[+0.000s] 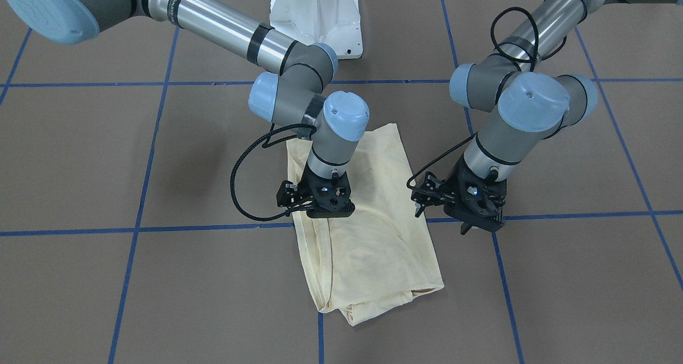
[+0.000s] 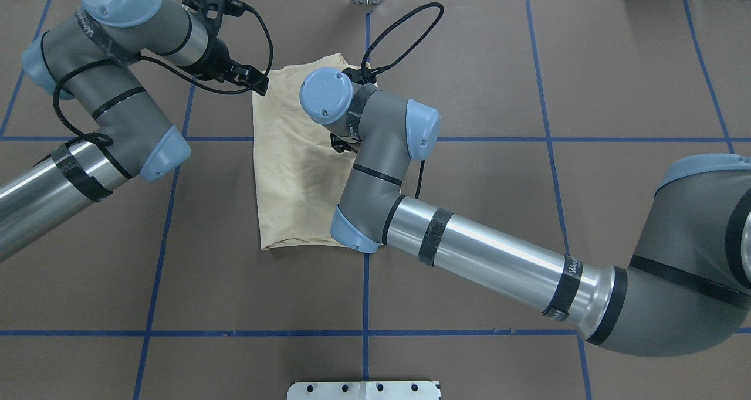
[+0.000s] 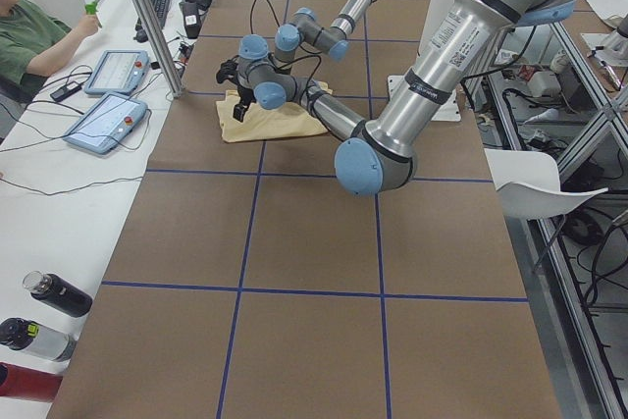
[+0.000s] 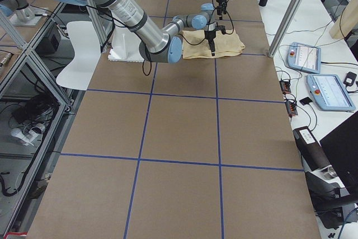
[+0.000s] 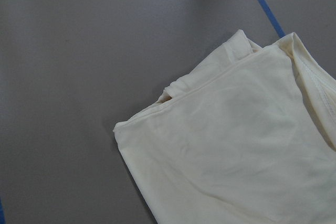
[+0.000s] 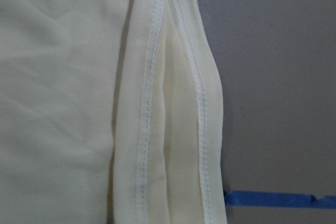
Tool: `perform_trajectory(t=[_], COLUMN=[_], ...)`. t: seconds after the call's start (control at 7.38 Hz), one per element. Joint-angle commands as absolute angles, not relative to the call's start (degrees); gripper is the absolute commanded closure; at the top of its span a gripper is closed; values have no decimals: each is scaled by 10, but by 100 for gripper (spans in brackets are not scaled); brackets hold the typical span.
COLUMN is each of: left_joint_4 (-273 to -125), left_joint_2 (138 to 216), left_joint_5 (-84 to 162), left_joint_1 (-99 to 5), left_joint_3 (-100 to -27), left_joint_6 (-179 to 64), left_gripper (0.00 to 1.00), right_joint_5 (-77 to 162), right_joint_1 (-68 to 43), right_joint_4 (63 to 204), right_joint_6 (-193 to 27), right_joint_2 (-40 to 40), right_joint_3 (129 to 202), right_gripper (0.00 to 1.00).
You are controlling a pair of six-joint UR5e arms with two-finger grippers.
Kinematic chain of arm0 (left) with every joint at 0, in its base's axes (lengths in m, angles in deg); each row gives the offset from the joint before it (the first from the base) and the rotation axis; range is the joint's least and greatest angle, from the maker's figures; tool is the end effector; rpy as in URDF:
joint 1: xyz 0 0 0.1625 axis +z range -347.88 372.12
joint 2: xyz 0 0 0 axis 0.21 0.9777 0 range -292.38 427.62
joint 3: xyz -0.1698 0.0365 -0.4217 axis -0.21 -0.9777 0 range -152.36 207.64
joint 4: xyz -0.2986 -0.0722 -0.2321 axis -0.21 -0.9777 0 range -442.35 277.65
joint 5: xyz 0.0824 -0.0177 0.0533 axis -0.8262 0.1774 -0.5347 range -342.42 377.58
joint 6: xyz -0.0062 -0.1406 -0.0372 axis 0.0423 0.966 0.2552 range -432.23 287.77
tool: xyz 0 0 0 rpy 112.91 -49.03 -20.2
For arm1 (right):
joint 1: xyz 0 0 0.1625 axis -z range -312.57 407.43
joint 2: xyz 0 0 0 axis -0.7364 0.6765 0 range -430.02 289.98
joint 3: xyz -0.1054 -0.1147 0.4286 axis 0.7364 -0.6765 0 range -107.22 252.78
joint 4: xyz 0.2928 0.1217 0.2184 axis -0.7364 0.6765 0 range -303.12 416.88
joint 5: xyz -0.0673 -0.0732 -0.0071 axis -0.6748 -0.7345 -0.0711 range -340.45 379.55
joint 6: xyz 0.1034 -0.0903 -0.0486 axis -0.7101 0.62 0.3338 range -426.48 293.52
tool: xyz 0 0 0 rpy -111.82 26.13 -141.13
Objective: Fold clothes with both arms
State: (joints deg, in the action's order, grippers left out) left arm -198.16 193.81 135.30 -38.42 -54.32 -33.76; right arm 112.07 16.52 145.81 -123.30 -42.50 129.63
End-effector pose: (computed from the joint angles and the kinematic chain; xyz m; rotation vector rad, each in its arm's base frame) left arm 0.4264 -0.6212 0.3554 0.4366 0.9284 0.2434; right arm -0.6890 -0.5603 0.2713 0.2451 -0.4724 -0.0503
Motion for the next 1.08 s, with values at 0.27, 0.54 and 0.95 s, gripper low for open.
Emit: perform_trajectory(t=[0.27,0.54,0.95], left_joint_4=[-1982,-1981,-1978], left_joint_2=[1937,1937,1910], left_joint_5=[1355,1355,1354], left_joint_1=[-384,-384,-383], left_joint_3=[-546,-546,-585], left_joint_6=[-337,-336,-294], left_gripper=[0,0,0], right_joint_5=[1108,1113,1244], right_joint_1=[133,103,74], right_joint_4=[1530,1531,1359], right_joint_6=[-1104,-1072,-1299], right_joint_2=[-420,-343,-194], right_joint_3=[1303,1378,1560], right_gripper=[4,4,1])
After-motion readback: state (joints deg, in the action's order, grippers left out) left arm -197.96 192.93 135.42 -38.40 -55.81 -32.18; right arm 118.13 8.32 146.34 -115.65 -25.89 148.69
